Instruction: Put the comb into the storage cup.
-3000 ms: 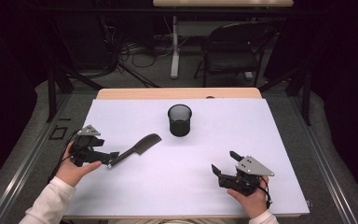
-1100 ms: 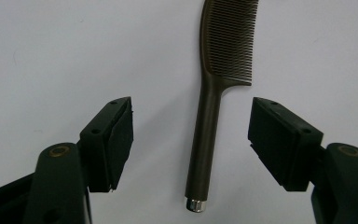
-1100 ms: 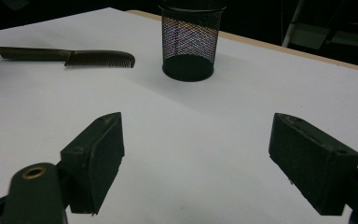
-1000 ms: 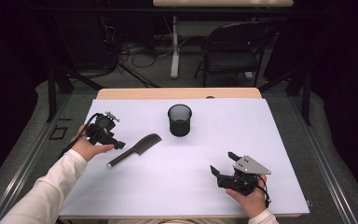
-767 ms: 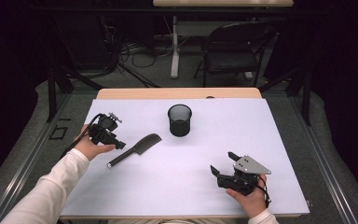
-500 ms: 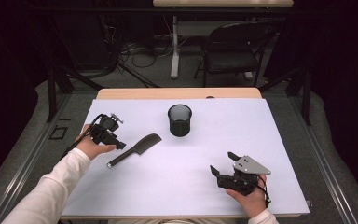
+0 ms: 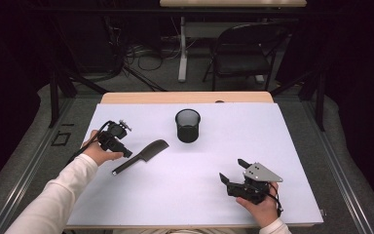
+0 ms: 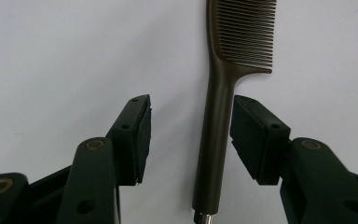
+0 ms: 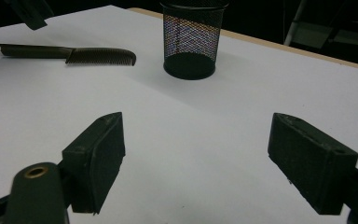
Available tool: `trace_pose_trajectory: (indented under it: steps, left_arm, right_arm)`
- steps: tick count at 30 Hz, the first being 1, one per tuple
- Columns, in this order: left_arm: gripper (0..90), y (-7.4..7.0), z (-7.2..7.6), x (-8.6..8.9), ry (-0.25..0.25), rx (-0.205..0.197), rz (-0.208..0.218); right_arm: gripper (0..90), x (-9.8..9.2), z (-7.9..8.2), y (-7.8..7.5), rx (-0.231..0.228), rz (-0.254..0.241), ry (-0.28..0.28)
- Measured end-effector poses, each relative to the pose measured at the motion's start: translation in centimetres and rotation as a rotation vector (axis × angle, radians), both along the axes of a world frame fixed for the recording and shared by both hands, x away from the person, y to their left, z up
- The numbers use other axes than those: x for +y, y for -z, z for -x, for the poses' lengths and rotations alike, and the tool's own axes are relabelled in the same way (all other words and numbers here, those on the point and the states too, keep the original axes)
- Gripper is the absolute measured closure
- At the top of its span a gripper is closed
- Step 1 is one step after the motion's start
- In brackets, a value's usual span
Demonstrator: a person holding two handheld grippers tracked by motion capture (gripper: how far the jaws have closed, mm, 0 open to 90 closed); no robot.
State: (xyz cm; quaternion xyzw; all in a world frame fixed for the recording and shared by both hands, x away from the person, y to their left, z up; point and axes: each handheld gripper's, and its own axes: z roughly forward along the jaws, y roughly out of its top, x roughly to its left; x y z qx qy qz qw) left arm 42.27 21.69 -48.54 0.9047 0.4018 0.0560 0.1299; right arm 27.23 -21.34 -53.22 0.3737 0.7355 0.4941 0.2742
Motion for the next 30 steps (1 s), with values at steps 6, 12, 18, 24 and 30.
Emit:
trace_pose_trajectory:
  steps: [6, 12, 18, 24, 30]
  left_arm:
    - [50.2, 0.4, 0.1, -0.5, 0.015, 0.004, -0.014]
    - [51.0, 0.7, 0.1, -0.9, 0.033, 0.011, -0.025]
    - [56.5, 1.1, 0.1, -1.4, 0.043, 0.048, -0.033]
    - [56.5, 1.4, 0.1, -1.5, 0.059, 0.048, -0.050]
    - [58.7, 1.8, 0.0, -1.7, 0.064, 0.056, -0.065]
  right_arm:
    - [18.9, 0.0, 0.0, 0.0, 0.001, 0.003, -0.003]
    - [19.2, 0.1, 0.0, 0.0, 0.002, 0.002, -0.004]
    - [19.2, 0.1, 0.0, 0.1, 0.000, 0.005, -0.009]
    - [19.3, 0.1, -0.1, 0.1, 0.001, 0.005, -0.009]
    - [19.3, 0.0, -0.1, 0.1, 0.001, 0.005, -0.010]
